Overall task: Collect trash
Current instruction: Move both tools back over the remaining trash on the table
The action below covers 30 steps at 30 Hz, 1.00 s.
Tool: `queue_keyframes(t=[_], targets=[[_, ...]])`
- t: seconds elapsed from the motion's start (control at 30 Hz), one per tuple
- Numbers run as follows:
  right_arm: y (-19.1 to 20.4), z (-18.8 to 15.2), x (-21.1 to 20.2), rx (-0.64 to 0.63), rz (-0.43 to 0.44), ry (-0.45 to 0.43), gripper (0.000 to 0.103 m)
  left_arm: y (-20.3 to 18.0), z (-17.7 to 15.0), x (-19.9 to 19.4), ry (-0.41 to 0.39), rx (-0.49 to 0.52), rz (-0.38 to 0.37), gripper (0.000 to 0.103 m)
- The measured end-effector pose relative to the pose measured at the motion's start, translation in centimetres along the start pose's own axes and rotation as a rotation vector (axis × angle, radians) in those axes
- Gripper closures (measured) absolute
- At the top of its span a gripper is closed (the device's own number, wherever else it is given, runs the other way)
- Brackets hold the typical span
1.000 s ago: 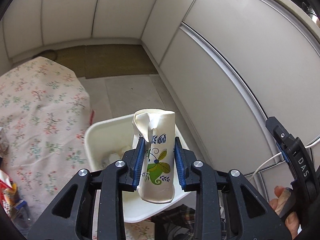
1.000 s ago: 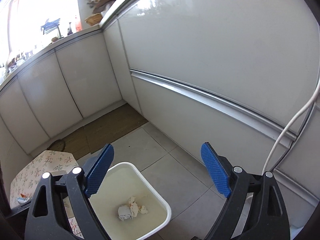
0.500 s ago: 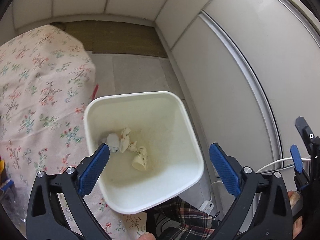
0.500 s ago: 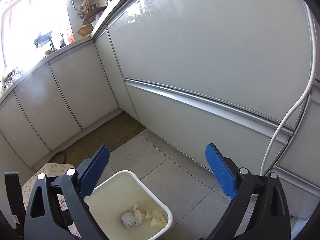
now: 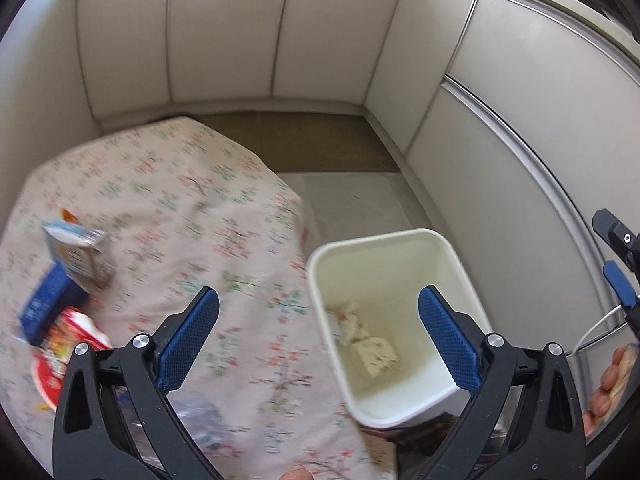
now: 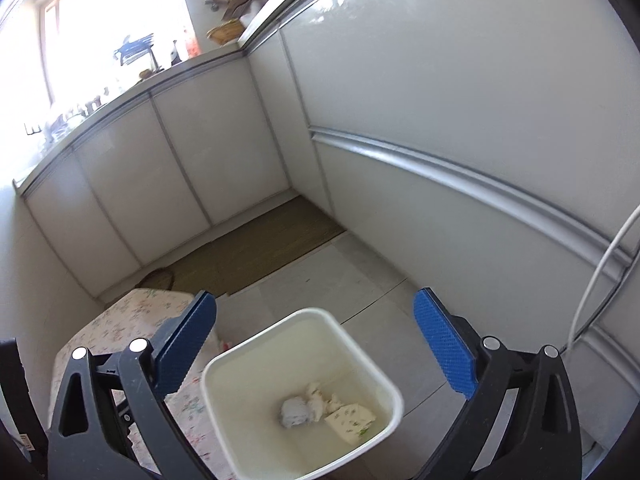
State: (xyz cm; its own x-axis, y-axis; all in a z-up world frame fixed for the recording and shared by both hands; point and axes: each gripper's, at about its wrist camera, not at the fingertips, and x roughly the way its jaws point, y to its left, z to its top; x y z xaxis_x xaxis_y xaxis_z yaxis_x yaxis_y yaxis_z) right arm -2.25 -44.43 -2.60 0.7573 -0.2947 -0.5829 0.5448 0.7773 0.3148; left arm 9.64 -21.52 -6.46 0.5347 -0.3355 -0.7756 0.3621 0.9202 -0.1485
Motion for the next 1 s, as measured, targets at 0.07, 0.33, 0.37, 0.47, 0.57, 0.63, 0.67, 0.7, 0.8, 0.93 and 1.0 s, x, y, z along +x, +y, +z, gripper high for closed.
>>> queue_keyframes(t=[0.07,0.33,0.37,0.47,0.57,0.63,0.67,0.7,0.8,0.93,1.0], targets=[[0.9,-0.3,0.4,0.0,0.008,0.027,0.007,1.0,-0.2,-0.9,-0.023,0.038,0.061,0.007],[6.3,-2.2,1.2,-0.122,0.05,0.079,0.007,6.3,-1.7,-3.2,-0.057,0.064,0.21,0.007],[7.6,-2.8,1.2,-0.164,0.051,0.084,0.007,7.2,-1.9,-3.3,-0.057,0.049,0.218,0.007],[10.3,-4.2,1.1,-0.258,0.062,0.087,0.007,10.5,-2.3,-4.3,-0.048,-0.023,0.257,0.007],[13.2,-5.6,1.1,-0.354,0.069,0.081,0.007,14.4,-2.5,-5.1,-0.029,-0.1,0.274,0.007],[15.0,-6.6,1.2,-0.411,0.069,0.084,0.007,17.5,-2.4,-5.8,-0.022,-0.156,0.288,0.007],[15.6,-6.9,1.3,-0.426,0.074,0.09,0.007,18.7,-2.3,-6.3,-0.024,-0.184,0.292,0.007],[16.3,-7.3,1.6,-0.445,0.084,0.107,0.007,20.3,-2.1,-6.7,-0.026,-0.219,0.296,0.007],[18.0,-8.4,2.8,-0.469,0.109,0.179,0.007,24.5,-1.5,-7.6,-0.005,-0.324,0.27,0.007],[19.5,-9.4,3.5,-0.493,0.114,0.209,0.007,29.6,-1.5,-7.5,0.027,-0.418,0.258,0.007],[20.5,-10.0,3.7,-0.523,0.108,0.206,0.007,31.1,-1.9,-6.9,0.045,-0.421,0.268,0.007]])
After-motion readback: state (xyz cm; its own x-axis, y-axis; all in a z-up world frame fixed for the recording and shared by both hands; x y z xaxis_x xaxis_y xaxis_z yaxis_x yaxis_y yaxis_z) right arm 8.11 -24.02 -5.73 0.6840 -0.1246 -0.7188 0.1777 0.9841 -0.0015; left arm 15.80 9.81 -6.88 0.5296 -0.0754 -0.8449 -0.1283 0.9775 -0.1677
